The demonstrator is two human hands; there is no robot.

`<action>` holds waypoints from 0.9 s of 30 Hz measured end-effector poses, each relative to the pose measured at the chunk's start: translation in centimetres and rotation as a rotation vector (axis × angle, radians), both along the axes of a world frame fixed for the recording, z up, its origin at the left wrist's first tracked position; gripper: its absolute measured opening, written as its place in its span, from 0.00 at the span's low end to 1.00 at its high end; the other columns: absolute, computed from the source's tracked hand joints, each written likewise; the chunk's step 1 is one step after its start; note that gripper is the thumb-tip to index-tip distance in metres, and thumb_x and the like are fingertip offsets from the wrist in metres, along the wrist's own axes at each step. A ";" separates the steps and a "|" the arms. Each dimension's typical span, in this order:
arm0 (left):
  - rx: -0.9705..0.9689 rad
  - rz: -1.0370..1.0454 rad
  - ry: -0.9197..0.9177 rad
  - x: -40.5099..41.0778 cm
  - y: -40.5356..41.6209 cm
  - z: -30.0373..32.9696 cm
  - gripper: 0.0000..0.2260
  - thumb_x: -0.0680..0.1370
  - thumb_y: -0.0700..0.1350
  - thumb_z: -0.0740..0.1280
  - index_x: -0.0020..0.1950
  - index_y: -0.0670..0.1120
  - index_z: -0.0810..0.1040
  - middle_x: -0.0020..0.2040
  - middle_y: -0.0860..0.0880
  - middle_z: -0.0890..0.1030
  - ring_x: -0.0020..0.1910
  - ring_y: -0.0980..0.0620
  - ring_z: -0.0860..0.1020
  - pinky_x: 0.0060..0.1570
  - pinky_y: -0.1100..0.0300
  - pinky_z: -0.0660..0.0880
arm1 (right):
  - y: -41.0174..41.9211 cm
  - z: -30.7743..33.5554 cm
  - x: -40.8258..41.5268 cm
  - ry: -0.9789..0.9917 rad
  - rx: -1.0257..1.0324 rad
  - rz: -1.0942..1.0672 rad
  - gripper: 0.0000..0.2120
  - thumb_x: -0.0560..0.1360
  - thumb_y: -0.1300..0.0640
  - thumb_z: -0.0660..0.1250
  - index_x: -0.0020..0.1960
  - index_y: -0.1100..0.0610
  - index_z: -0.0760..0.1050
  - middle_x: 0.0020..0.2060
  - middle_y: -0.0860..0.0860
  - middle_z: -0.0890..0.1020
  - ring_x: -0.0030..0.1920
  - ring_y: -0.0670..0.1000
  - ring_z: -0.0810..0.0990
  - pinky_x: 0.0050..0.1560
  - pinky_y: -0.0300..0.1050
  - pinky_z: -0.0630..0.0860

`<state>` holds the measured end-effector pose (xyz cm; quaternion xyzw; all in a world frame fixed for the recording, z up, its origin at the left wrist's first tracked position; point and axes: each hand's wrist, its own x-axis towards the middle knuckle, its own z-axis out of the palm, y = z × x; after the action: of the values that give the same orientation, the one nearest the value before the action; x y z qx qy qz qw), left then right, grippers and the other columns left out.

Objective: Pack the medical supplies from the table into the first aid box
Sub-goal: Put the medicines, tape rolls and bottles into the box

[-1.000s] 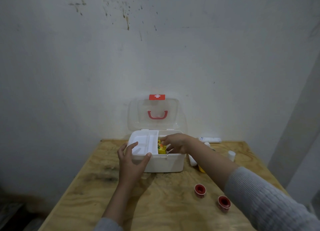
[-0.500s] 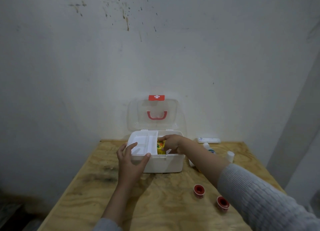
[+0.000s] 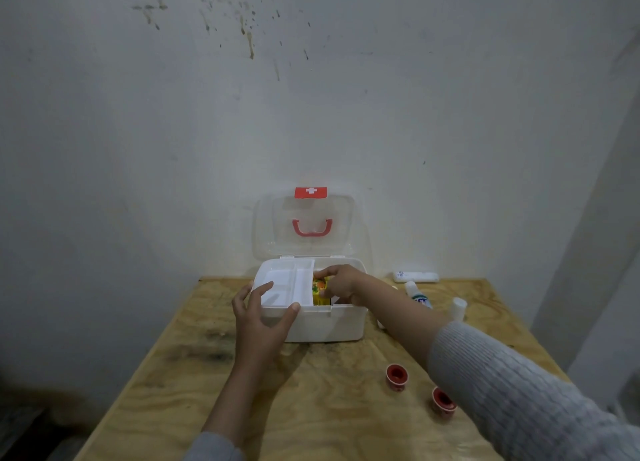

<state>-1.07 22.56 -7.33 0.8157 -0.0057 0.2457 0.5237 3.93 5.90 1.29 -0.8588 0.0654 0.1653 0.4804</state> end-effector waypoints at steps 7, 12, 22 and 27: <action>0.003 -0.001 0.013 -0.2 -0.1 0.2 0.26 0.68 0.55 0.73 0.64 0.58 0.68 0.70 0.51 0.59 0.67 0.49 0.64 0.57 0.52 0.75 | 0.0 0.1 0.0 -0.007 -0.060 0.049 0.25 0.76 0.68 0.65 0.70 0.54 0.69 0.68 0.58 0.70 0.65 0.60 0.72 0.61 0.53 0.77; -0.009 -0.011 0.009 -0.3 0.0 0.5 0.26 0.68 0.54 0.74 0.63 0.58 0.69 0.70 0.50 0.59 0.67 0.48 0.64 0.58 0.52 0.74 | -0.6 2.5 -1.0 -0.067 -0.270 0.111 0.25 0.77 0.64 0.62 0.72 0.50 0.66 0.64 0.60 0.73 0.56 0.60 0.80 0.48 0.47 0.79; -0.019 -0.025 -0.004 -0.4 0.0 0.8 0.25 0.69 0.51 0.74 0.64 0.53 0.71 0.71 0.48 0.59 0.69 0.47 0.63 0.63 0.54 0.68 | -7.5 6.8 -7.4 -0.263 -0.174 0.060 0.13 0.75 0.64 0.66 0.58 0.56 0.78 0.53 0.60 0.83 0.46 0.53 0.83 0.49 0.49 0.78; -0.019 -0.024 -0.003 -0.4 -0.2 0.7 0.25 0.69 0.49 0.74 0.64 0.51 0.72 0.71 0.46 0.59 0.70 0.49 0.63 0.62 0.60 0.64 | -12.1 4.8 -14.0 -0.287 -0.409 0.089 0.08 0.72 0.57 0.72 0.50 0.50 0.81 0.45 0.49 0.85 0.45 0.47 0.83 0.43 0.37 0.78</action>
<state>-1.52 22.40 -6.64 0.8101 -0.0138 0.2406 0.5345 -10.04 -6.17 6.07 -0.9549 -0.0094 0.0462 0.2930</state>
